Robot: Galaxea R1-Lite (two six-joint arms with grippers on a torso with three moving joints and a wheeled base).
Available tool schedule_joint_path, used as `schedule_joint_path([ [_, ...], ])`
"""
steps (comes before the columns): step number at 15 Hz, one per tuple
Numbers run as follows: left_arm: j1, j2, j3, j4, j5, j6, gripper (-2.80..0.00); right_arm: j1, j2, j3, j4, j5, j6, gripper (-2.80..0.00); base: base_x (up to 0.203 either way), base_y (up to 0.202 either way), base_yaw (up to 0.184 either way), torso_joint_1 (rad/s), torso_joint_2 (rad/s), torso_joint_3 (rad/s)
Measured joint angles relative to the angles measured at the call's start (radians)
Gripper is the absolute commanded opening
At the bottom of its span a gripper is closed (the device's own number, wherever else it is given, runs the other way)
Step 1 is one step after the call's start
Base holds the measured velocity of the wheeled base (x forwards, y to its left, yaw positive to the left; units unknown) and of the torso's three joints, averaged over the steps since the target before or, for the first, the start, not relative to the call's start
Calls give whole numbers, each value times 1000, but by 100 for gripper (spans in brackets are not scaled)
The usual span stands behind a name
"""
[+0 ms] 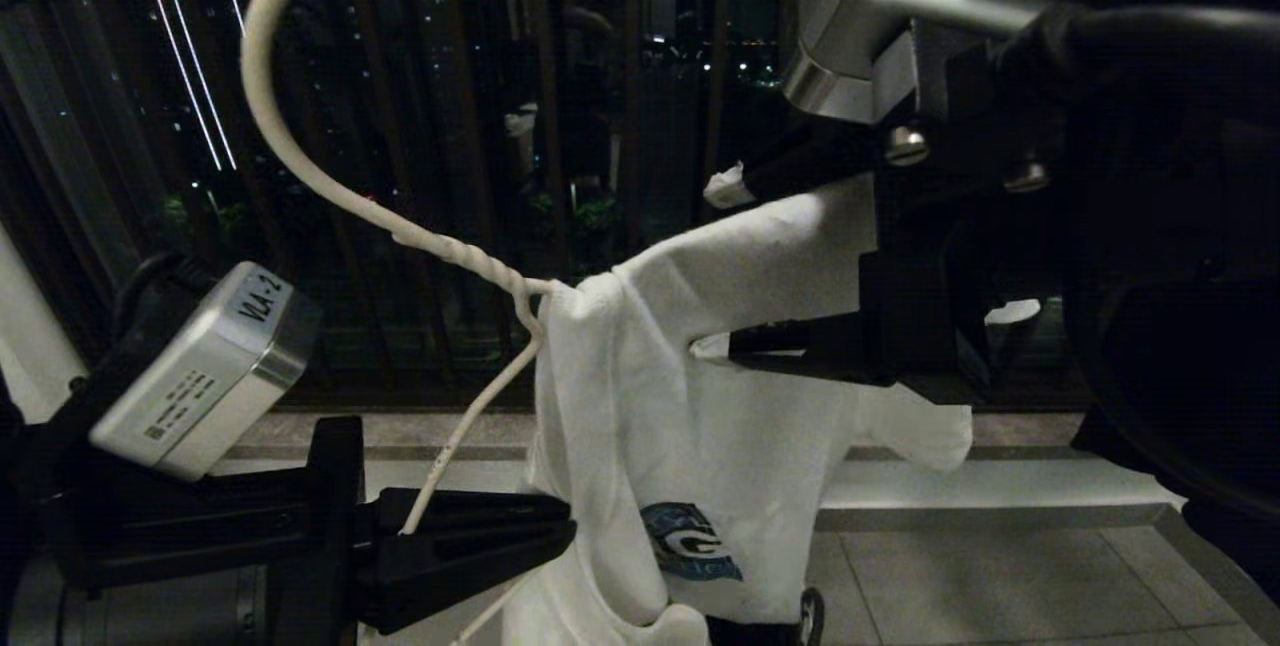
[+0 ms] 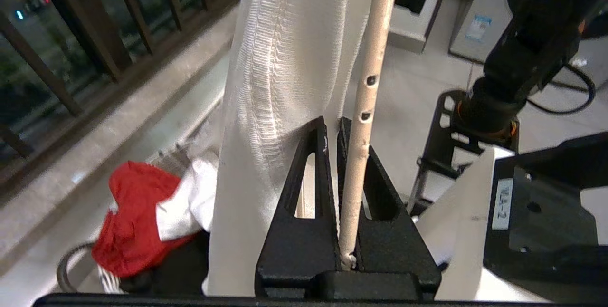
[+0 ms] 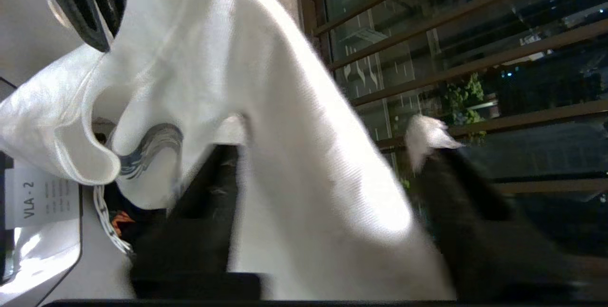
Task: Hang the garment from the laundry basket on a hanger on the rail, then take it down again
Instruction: Hang the clothes on the clothes rack
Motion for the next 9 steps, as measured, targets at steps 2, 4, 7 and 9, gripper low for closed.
schedule_joint_path([
  [2,0,2,20,-64,0,-4,-280,-1,0,0,0,2,1,-280,0,0,0,0,0,0],
  [4,1,6,34,-101,0,-5,-280,-1,0,0,0,3,1,-280,0,0,0,0,0,0],
  [7,1,8,39,-107,2,-6,-280,0,0,1,7,3,-2,-280,0,0,0,0,0,0],
  [9,1,10,41,-108,1,-6,-280,0,-1,1,6,4,-1,-280,0,0,0,0,0,0],
])
